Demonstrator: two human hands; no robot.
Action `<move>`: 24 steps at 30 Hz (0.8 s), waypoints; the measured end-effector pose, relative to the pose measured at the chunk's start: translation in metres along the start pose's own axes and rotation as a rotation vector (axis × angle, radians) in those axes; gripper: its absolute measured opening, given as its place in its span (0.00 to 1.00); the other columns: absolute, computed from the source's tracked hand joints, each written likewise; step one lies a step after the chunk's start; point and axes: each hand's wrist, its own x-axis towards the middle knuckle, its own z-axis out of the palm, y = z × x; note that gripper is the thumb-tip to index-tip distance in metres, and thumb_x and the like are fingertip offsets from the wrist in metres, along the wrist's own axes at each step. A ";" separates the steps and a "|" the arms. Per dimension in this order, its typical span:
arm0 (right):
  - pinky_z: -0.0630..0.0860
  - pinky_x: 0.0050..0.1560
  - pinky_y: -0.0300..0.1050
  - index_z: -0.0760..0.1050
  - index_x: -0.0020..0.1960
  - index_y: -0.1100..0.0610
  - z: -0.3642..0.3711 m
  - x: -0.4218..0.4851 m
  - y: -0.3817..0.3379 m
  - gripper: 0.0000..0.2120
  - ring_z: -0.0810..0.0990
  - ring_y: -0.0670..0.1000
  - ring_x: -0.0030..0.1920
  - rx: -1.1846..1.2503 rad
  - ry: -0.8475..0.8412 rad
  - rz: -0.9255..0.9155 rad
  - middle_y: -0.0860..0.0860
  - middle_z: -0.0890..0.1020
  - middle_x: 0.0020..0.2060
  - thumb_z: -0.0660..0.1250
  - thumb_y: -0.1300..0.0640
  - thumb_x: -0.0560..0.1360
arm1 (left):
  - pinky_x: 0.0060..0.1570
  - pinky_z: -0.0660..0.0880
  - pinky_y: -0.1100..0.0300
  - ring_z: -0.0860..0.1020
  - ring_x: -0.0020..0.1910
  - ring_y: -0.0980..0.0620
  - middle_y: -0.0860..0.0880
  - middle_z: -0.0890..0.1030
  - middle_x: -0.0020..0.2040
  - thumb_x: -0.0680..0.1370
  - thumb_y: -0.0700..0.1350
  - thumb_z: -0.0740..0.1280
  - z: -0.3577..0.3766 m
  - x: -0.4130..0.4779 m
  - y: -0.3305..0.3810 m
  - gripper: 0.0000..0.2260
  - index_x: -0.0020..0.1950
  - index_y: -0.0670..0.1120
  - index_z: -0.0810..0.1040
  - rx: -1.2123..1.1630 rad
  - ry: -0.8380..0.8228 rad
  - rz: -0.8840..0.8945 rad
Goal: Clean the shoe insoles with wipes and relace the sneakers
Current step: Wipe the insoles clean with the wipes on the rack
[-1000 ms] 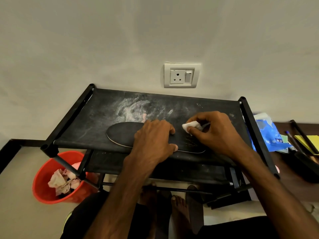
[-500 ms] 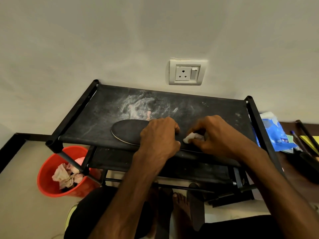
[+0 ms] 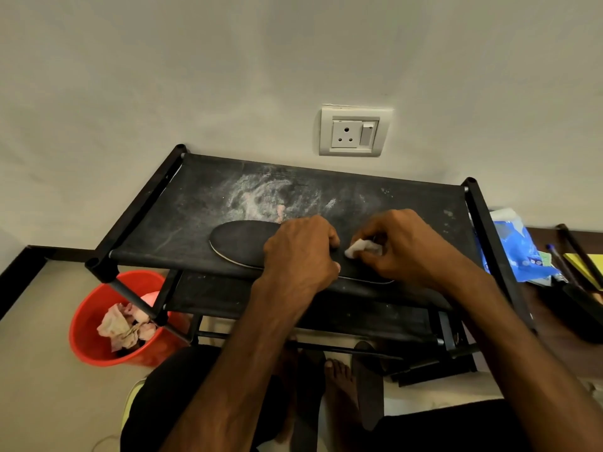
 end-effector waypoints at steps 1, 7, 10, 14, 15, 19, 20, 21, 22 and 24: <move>0.79 0.38 0.40 0.86 0.47 0.46 -0.003 -0.005 -0.003 0.04 0.82 0.42 0.38 0.041 -0.059 -0.025 0.42 0.85 0.40 0.74 0.52 0.73 | 0.60 0.77 0.49 0.77 0.61 0.52 0.55 0.82 0.58 0.73 0.51 0.77 0.000 0.000 0.000 0.18 0.61 0.58 0.81 0.002 0.003 0.001; 0.80 0.38 0.43 0.86 0.49 0.41 -0.003 -0.006 0.000 0.13 0.81 0.41 0.36 0.012 -0.029 0.031 0.40 0.84 0.38 0.71 0.39 0.68 | 0.60 0.77 0.49 0.77 0.62 0.52 0.55 0.82 0.59 0.74 0.50 0.77 0.000 0.000 0.001 0.17 0.62 0.58 0.81 0.005 0.000 0.013; 0.80 0.40 0.47 0.85 0.50 0.40 -0.001 0.004 0.011 0.09 0.79 0.41 0.36 -0.041 0.098 0.086 0.40 0.84 0.40 0.73 0.42 0.71 | 0.60 0.77 0.50 0.77 0.62 0.52 0.56 0.82 0.59 0.73 0.51 0.77 -0.001 0.000 0.001 0.17 0.61 0.58 0.81 -0.001 -0.002 0.005; 0.80 0.38 0.44 0.86 0.49 0.43 -0.001 0.001 0.009 0.06 0.79 0.42 0.35 -0.001 0.040 0.038 0.41 0.84 0.39 0.75 0.50 0.72 | 0.59 0.77 0.51 0.77 0.62 0.53 0.56 0.82 0.58 0.73 0.51 0.77 -0.001 0.000 0.001 0.17 0.61 0.58 0.81 -0.011 -0.008 -0.010; 0.81 0.37 0.42 0.86 0.48 0.43 -0.003 -0.002 0.006 0.06 0.81 0.42 0.36 0.038 -0.009 -0.005 0.42 0.85 0.39 0.76 0.51 0.72 | 0.59 0.77 0.50 0.77 0.62 0.53 0.56 0.82 0.59 0.73 0.51 0.77 -0.001 0.000 0.001 0.17 0.61 0.58 0.81 -0.011 -0.008 -0.009; 0.81 0.37 0.39 0.85 0.46 0.42 -0.008 -0.011 0.000 0.05 0.82 0.40 0.37 0.086 -0.132 -0.048 0.41 0.86 0.39 0.75 0.46 0.71 | 0.58 0.77 0.51 0.78 0.62 0.52 0.56 0.82 0.59 0.73 0.49 0.77 0.000 0.000 0.002 0.17 0.60 0.58 0.81 0.002 0.003 -0.001; 0.81 0.37 0.40 0.85 0.46 0.41 -0.007 -0.009 0.002 0.08 0.82 0.40 0.36 0.069 -0.094 -0.021 0.41 0.85 0.38 0.73 0.42 0.69 | 0.58 0.77 0.51 0.78 0.62 0.52 0.55 0.82 0.59 0.73 0.49 0.77 0.000 0.000 0.002 0.16 0.60 0.58 0.81 0.004 0.005 -0.002; 0.81 0.36 0.42 0.86 0.47 0.41 -0.005 -0.007 0.006 0.12 0.81 0.40 0.34 0.056 -0.035 0.012 0.41 0.85 0.36 0.71 0.39 0.67 | 0.59 0.77 0.51 0.77 0.62 0.52 0.55 0.82 0.59 0.74 0.49 0.77 0.000 0.000 0.003 0.16 0.60 0.58 0.81 0.005 0.004 -0.003; 0.80 0.36 0.43 0.86 0.48 0.41 -0.004 -0.004 0.010 0.13 0.80 0.40 0.33 0.036 0.025 0.042 0.40 0.84 0.36 0.70 0.38 0.67 | 0.59 0.77 0.50 0.77 0.62 0.52 0.55 0.82 0.59 0.74 0.49 0.77 0.000 0.000 0.003 0.16 0.60 0.58 0.81 0.005 0.002 -0.005; 0.78 0.36 0.43 0.86 0.49 0.41 -0.002 0.002 0.016 0.10 0.78 0.38 0.33 0.014 0.090 0.072 0.40 0.84 0.36 0.73 0.42 0.69 | 0.60 0.77 0.49 0.77 0.62 0.51 0.55 0.82 0.59 0.73 0.50 0.77 0.000 0.000 0.003 0.16 0.60 0.58 0.81 0.002 -0.003 -0.011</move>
